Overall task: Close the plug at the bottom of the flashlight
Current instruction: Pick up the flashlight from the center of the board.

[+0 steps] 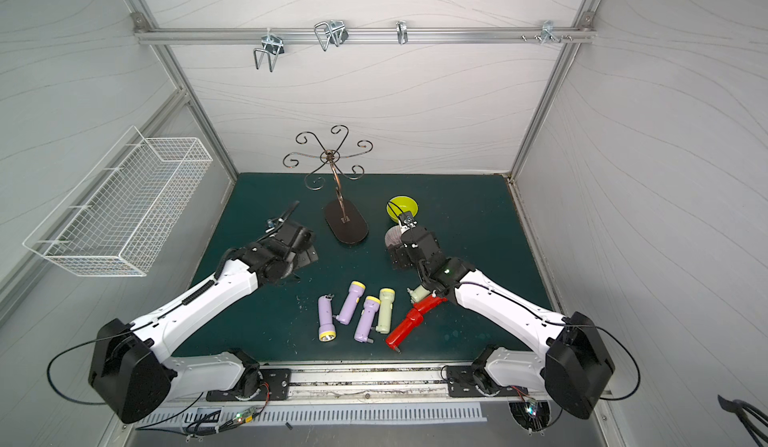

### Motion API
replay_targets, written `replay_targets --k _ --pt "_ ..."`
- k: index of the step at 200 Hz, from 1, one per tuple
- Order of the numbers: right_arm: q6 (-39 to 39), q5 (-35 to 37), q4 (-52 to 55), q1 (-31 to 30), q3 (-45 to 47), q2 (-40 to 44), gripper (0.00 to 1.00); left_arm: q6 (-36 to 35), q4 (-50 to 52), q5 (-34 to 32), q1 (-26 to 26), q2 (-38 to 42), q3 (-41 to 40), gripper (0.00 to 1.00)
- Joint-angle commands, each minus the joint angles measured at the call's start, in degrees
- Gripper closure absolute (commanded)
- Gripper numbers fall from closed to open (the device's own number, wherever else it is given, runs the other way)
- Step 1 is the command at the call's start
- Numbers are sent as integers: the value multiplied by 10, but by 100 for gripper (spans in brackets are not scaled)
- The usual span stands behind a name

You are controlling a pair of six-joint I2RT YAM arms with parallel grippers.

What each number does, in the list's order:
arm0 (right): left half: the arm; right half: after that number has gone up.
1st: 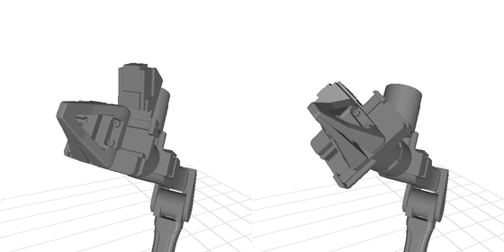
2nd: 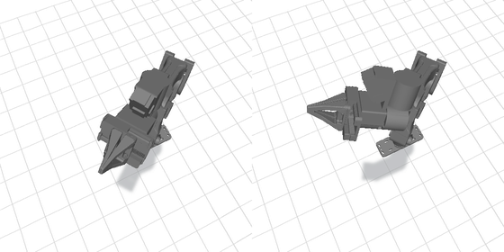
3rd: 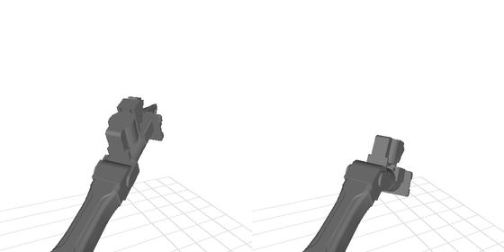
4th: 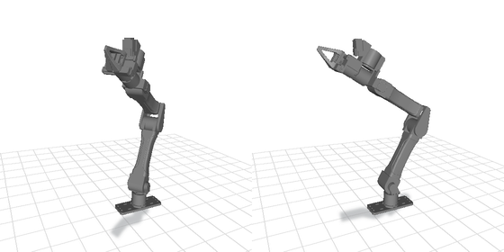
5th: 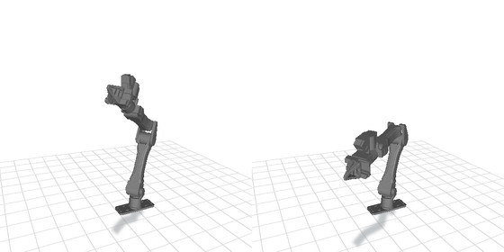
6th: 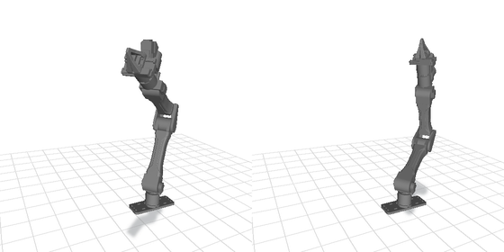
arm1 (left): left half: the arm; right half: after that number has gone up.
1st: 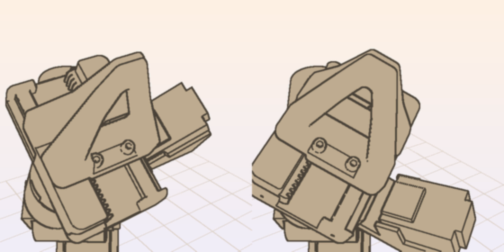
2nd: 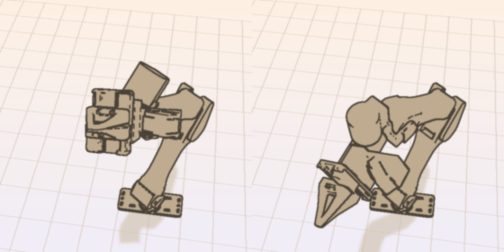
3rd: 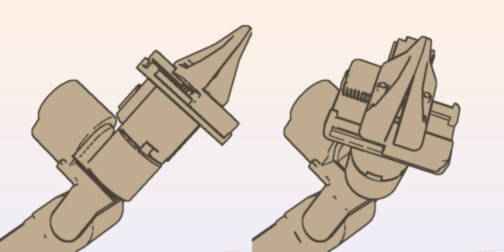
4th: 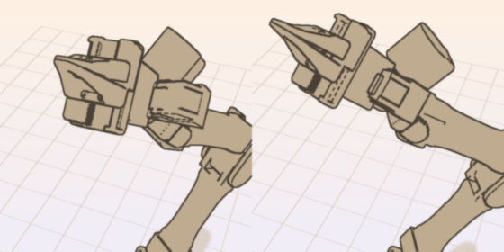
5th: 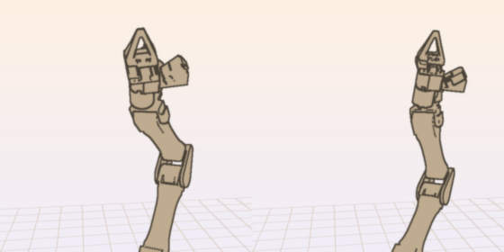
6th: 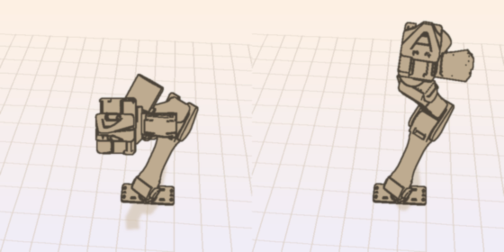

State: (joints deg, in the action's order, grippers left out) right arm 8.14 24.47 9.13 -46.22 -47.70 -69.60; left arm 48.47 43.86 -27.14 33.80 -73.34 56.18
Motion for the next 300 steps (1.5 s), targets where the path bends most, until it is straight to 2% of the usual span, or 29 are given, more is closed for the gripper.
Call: replay_targets --k 1,30,54,75,89,118,190,266,270,288,300 --pt "-2 -20 5 -5 6 -1 10 29 123 13 46 -18 30 1" --pt "1 -38 23 -5 -10 -6 27 32 147 77 69 -18 12 9" --pt "11 -47 33 -5 -18 -13 31 43 152 107 81 5 -12 9" --pt "19 -57 39 -5 -21 -15 40 48 116 168 85 27 -53 10" --pt "22 -61 38 -5 -21 -13 41 49 95 204 85 32 -78 11" --pt "24 -67 38 -2 -22 -13 48 53 86 238 86 29 -104 12" --pt "27 -68 46 0 -27 -25 48 68 37 278 89 32 -144 12" --pt "25 -56 48 2 -24 -22 44 50 1 287 90 -47 -124 13" --pt "25 -55 48 3 -24 -22 44 49 2 285 90 -53 -121 14" --pt "26 -57 48 6 -22 -22 44 41 7 275 90 -82 -108 33" --pt "26 -58 47 7 -22 -25 44 35 11 271 90 -102 -95 40"
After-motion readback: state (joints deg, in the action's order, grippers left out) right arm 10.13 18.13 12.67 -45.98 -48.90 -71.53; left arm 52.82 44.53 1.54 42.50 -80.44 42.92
